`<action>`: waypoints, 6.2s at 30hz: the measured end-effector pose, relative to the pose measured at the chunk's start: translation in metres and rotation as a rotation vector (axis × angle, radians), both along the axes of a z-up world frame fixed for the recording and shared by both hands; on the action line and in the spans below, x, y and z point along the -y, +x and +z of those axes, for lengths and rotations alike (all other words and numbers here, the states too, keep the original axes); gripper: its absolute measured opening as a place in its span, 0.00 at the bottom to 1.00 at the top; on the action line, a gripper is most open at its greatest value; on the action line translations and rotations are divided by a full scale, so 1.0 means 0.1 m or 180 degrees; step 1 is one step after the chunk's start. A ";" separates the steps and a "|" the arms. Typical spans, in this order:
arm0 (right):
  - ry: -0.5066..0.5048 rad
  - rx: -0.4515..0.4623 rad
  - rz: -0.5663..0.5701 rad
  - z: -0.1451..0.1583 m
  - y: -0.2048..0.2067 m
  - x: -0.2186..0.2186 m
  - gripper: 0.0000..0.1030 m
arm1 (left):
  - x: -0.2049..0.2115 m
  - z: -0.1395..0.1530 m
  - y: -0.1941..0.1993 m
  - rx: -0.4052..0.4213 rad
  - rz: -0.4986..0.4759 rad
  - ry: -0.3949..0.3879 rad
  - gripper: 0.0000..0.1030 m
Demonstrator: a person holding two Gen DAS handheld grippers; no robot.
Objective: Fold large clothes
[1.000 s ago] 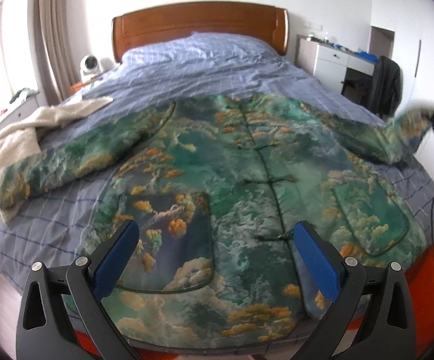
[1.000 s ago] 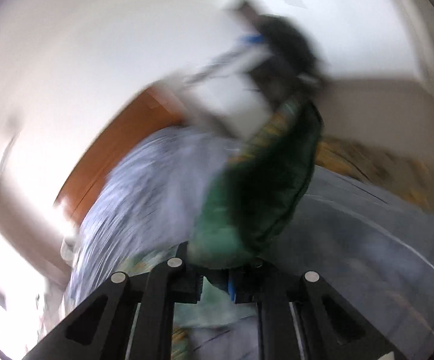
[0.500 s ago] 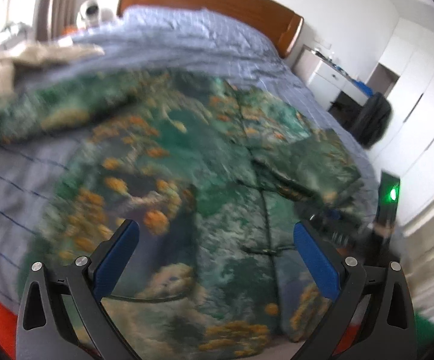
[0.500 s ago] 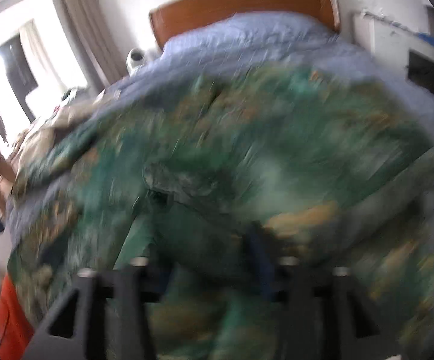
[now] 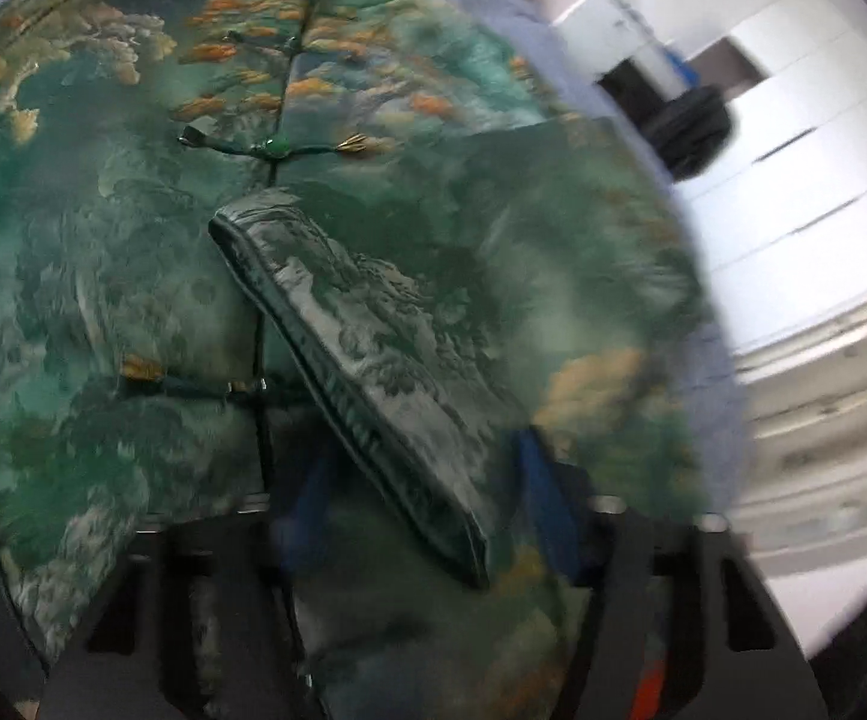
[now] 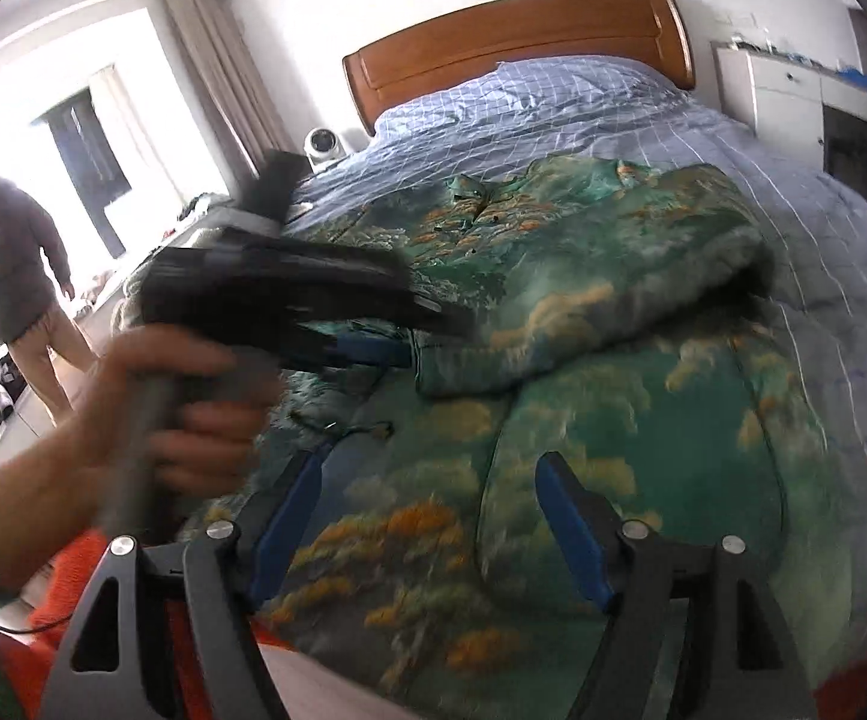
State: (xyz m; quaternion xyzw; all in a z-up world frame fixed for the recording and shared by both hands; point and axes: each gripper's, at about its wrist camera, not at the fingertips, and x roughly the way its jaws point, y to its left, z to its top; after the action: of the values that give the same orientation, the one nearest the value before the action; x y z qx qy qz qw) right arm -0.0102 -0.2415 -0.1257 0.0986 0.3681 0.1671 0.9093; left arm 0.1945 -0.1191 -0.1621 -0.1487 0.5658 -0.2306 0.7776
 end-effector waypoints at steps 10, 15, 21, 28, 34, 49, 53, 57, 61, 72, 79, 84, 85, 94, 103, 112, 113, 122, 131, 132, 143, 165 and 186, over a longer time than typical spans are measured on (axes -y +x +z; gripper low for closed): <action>0.0146 0.0254 -0.0431 0.28 -0.02 0.55 0.73 | -0.18 1.05 0.12 0.0940 0.0006 0.0179 0.10; -0.0093 0.0376 -0.0466 0.58 0.62 0.89 0.55 | -0.67 0.71 0.55 0.0897 0.0358 0.0564 0.10; -0.0178 0.0188 -0.0658 0.76 1.97 1.23 0.45 | -0.93 0.13 0.64 0.0726 0.0540 0.0533 0.15; 0.0004 -0.0622 -0.0751 -0.07 3.45 1.27 0.45 | -1.06 -0.17 0.52 0.0823 0.0713 0.0273 0.20; -0.0042 -0.0910 -0.0696 -0.62 3.51 1.25 0.42 | -1.08 -0.17 0.48 0.0887 0.0704 0.0250 0.20; -0.0287 -0.1011 -0.0174 -0.61 2.61 1.00 0.44 | -0.98 -0.15 0.48 0.0991 0.0681 0.0484 0.20; -0.0140 -0.0885 -0.0311 -0.61 2.56 1.06 0.44 | -0.94 -0.14 0.48 0.1024 0.0667 0.0587 0.21; -0.0216 -0.0647 -0.0481 -0.45 2.19 1.09 0.45 | -0.93 -0.04 0.42 0.1022 0.0689 0.0722 0.34; -0.0135 -0.0523 -0.0460 -0.18 1.53 0.95 0.53 | -1.00 0.06 0.06 0.1004 0.0579 0.0753 0.85; -0.0142 -0.0266 -0.0404 -0.27 0.23 0.60 0.58 | -2.16 0.47 -0.44 0.1012 0.0903 0.0975 0.91; -0.0113 -0.0234 -0.0395 -0.18 0.25 0.51 0.58 | -3.89 0.23 -0.24 0.0437 0.2989 0.0537 0.92; -0.0086 -0.0310 -0.0234 -0.24 0.25 0.27 0.58 | -4.62 0.05 -0.31 0.0354 0.3927 0.0172 0.85; -0.0115 -0.0318 -0.0177 -0.26 0.24 0.20 0.58 | -4.68 0.05 -0.32 0.0381 0.4003 0.0105 0.74; -0.0106 -0.0343 -0.0027 -0.28 0.20 0.01 0.59 | -4.28 0.40 -0.32 0.0711 0.3903 0.0788 0.08; 0.0052 -0.0297 -0.0080 -0.27 0.15 0.09 0.58 | -1.85 1.59 -0.11 0.2712 0.1602 0.2025 0.07; 0.0141 -0.0218 -0.0310 -0.18 0.07 0.30 0.58 | -0.08 0.35 -0.09 0.2133 -0.0479 0.2237 0.59; 0.0135 -0.0210 -0.0337 -0.16 0.07 0.32 0.59 | -0.06 0.22 -0.11 0.1990 -0.0494 0.2223 0.59; 0.0181 -0.0070 -0.0225 0.31 0.73 0.36 0.59 | -0.87 0.29 -0.69 0.1652 0.0205 0.1536 0.75; 0.0885 -0.1178 -0.0189 -0.41 2.80 -0.17 0.20 | -1.34 0.34 -0.93 0.1591 0.0712 0.1413 0.78; 0.0823 -0.1215 -0.0194 -0.44 2.89 -0.22 0.17 | -1.41 0.34 -0.96 0.1560 0.0746 0.1419 0.78; -0.1075 -0.0476 0.0034 -0.09 2.81 -0.48 0.61 | -1.72 0.68 -0.25 0.1381 0.0976 0.0851 0.89; -0.0644 -0.0333 0.0352 -0.65 3.04 -0.63 0.61 | -1.61 0.29 1.14 0.1302 0.0976 0.1135 0.66; -0.0403 -0.0263 0.0352 -0.73 3.13 -0.59 0.61 | -1.65 -0.16 1.78 0.1003 0.0953 0.1305 0.85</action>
State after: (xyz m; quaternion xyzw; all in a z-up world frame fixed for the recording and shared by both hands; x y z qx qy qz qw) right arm 0.3024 -0.1829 -0.1985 0.0273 0.4200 0.1892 0.8872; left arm 0.3726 0.0463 -0.1785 -0.0328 0.4447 -0.0146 0.8950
